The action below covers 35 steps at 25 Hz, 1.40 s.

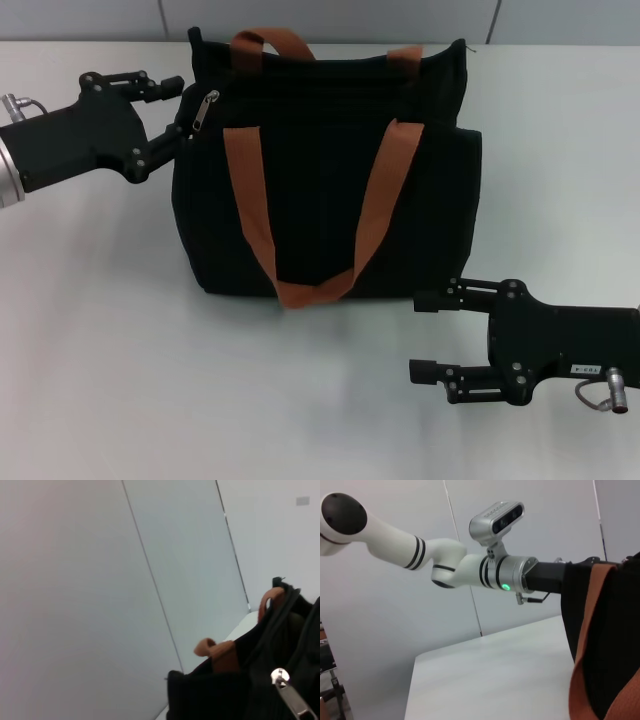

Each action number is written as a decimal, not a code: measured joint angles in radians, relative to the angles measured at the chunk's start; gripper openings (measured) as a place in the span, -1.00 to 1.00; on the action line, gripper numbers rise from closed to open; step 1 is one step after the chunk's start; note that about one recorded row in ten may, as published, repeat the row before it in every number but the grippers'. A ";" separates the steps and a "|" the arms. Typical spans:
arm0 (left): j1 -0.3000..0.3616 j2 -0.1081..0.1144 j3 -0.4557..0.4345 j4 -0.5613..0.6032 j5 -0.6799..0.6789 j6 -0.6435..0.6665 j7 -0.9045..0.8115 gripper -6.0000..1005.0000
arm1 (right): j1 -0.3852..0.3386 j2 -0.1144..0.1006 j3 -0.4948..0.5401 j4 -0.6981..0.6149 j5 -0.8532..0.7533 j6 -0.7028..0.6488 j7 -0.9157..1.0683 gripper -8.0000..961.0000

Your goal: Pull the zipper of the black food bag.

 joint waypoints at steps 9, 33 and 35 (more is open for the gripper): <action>0.020 -0.011 -0.015 0.006 -0.025 0.045 0.032 -0.44 | 0.023 -0.001 -0.001 -0.001 0.120 -0.086 0.115 0.60; 0.043 -0.049 -0.013 0.016 -0.147 0.082 0.168 -0.94 | 0.409 -0.031 -0.081 -0.065 0.314 0.183 1.177 0.60; 0.042 -0.050 -0.012 0.016 -0.147 0.083 0.171 -0.94 | 0.439 -0.030 -0.146 -0.065 0.314 0.237 1.250 0.60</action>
